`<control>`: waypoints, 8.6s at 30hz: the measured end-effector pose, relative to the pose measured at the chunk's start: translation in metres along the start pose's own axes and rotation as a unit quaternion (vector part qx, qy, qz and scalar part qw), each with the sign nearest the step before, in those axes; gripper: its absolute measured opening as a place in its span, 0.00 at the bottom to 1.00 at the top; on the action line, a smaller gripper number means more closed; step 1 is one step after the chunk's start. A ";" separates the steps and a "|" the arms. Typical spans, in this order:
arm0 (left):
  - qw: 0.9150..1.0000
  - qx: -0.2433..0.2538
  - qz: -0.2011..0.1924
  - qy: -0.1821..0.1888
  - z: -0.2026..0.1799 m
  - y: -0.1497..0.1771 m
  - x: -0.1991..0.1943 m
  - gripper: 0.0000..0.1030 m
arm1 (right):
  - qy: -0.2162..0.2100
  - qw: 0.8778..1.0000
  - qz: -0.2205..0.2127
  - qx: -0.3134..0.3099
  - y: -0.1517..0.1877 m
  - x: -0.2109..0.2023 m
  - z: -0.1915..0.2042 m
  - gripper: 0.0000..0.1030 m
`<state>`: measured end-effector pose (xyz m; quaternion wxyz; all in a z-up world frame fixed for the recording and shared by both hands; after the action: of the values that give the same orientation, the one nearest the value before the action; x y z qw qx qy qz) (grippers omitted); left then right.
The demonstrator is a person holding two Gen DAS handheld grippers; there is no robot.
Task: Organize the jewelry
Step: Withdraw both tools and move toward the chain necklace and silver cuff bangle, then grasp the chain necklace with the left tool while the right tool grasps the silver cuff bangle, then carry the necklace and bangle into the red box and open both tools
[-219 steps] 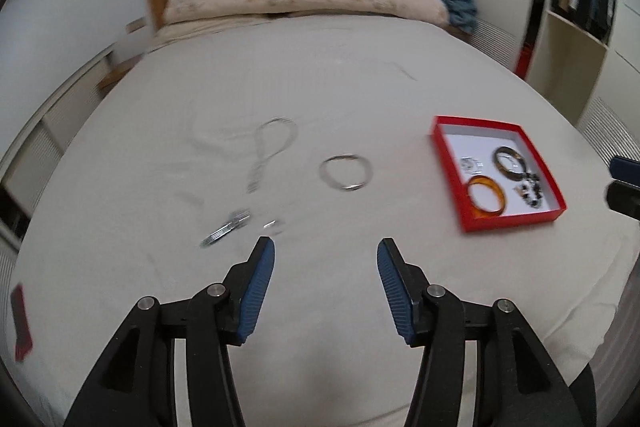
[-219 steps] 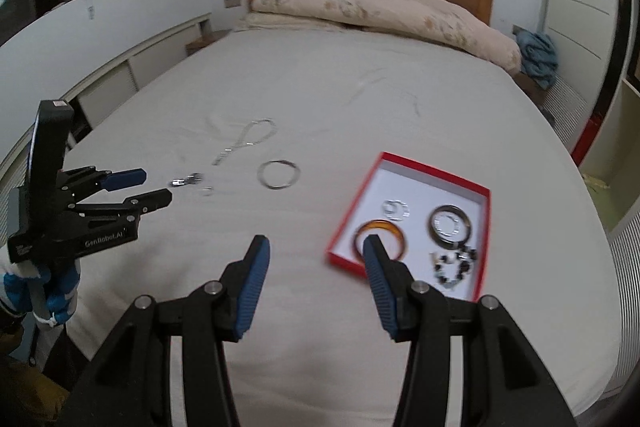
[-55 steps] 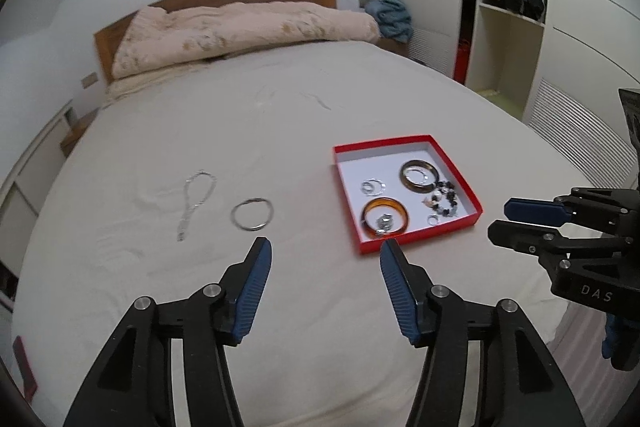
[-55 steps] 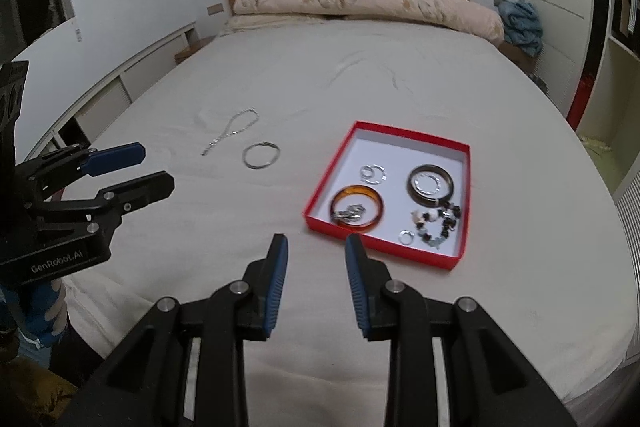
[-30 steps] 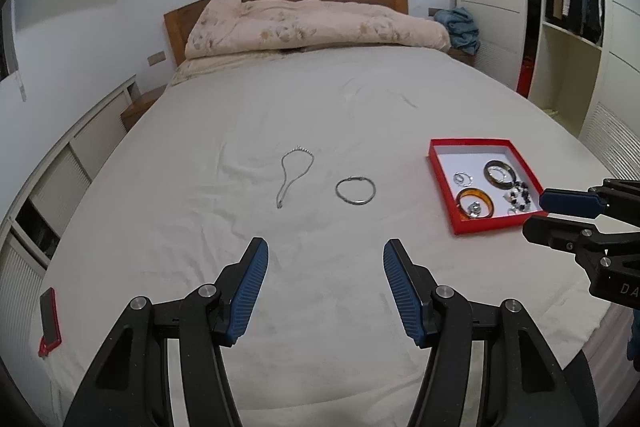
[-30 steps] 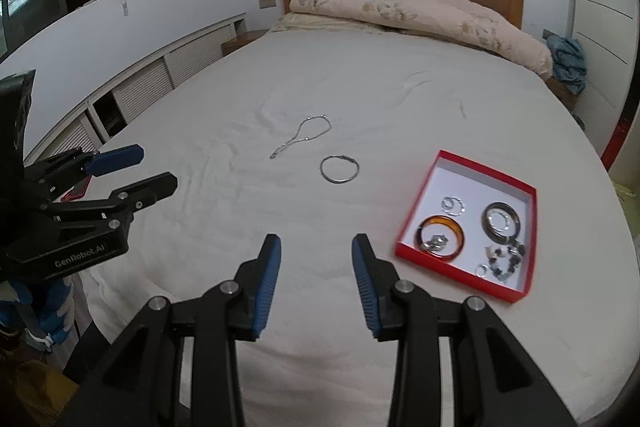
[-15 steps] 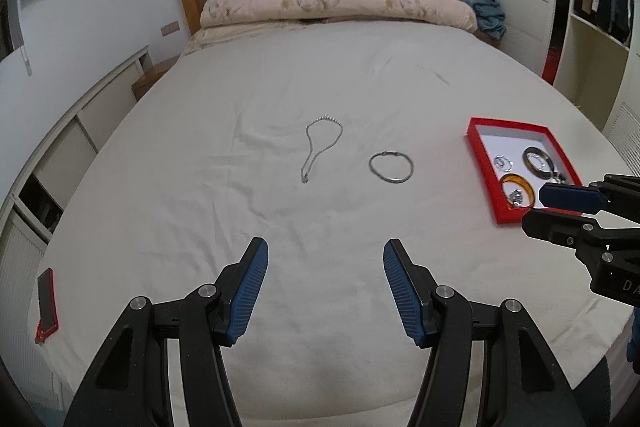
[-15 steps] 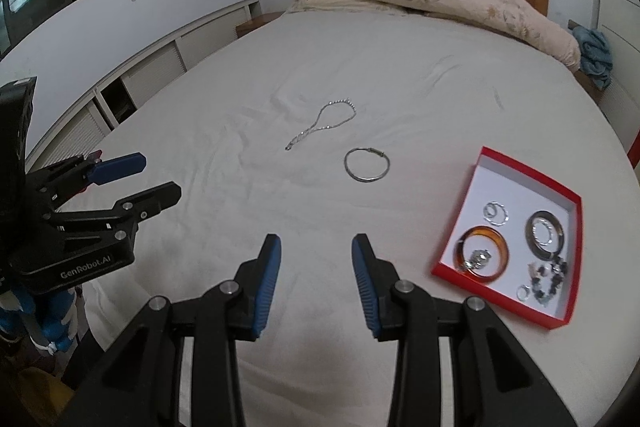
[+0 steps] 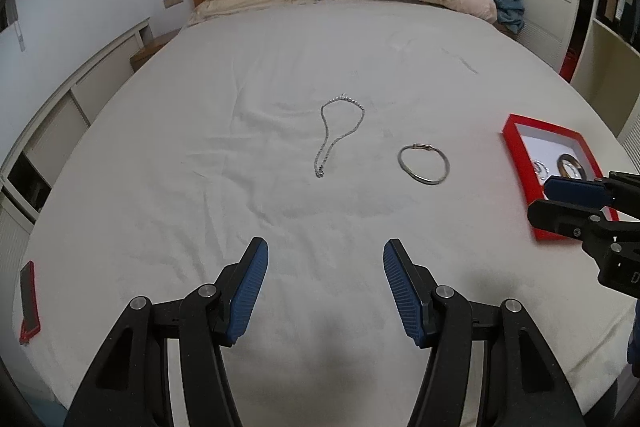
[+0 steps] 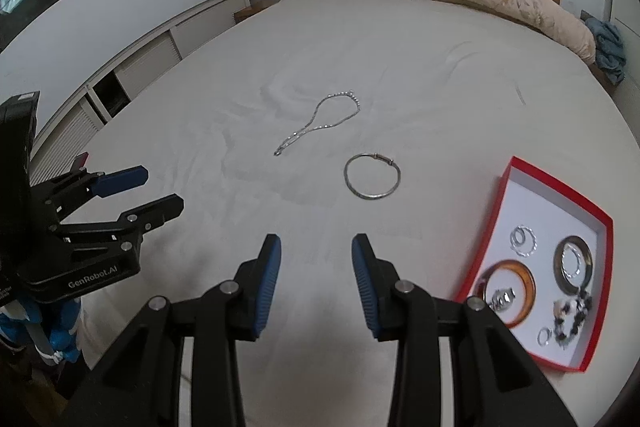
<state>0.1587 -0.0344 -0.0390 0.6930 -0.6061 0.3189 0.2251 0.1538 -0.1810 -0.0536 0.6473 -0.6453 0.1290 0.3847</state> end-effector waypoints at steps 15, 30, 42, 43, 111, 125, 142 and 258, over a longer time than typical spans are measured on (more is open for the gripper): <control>0.999 -0.024 0.028 -0.002 0.019 0.001 0.046 0.58 | -0.006 1.000 0.013 0.012 -0.007 0.039 -0.013 0.34; 0.998 -0.035 0.057 -0.016 0.038 0.011 0.071 0.65 | 0.001 0.999 0.017 0.048 0.005 0.058 -0.038 0.35; 0.999 -0.026 0.038 -0.007 0.030 -0.014 0.098 0.65 | 0.016 0.999 0.014 0.049 -0.015 0.078 -0.065 0.35; 0.999 -0.025 0.037 -0.006 0.030 -0.018 0.100 0.65 | 0.016 0.999 0.013 0.048 -0.016 0.079 -0.066 0.35; 0.997 -0.014 0.045 0.063 0.009 -0.075 0.214 0.49 | 0.045 0.994 0.086 0.043 -0.038 0.192 -0.095 0.18; 0.993 0.008 0.053 0.102 -0.002 -0.078 0.215 0.05 | 0.045 0.995 0.089 0.030 -0.047 0.202 -0.089 0.12; 0.998 0.011 0.025 0.050 -0.004 -0.083 0.183 0.04 | 0.051 0.998 0.043 0.019 -0.042 0.169 -0.082 0.05; 0.983 0.084 0.057 0.156 -0.272 -0.048 0.097 0.40 | 0.198 0.971 0.007 0.137 0.074 -0.045 -0.281 0.33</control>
<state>0.2137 -0.3165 -0.0918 0.6694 -0.5545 0.4744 0.1393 0.1677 -0.4681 -0.1159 0.6882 -0.6129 0.3108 0.2326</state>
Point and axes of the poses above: each gripper's, at about its wrist camera, not at the fingertips, and x roughly the way its jaws point, z to its left, y to its underside, the point moved 3 cm from there along x, roughly the way its jaws point, and after that the axes turned 6 degrees about -z, right-handed, at the moved point
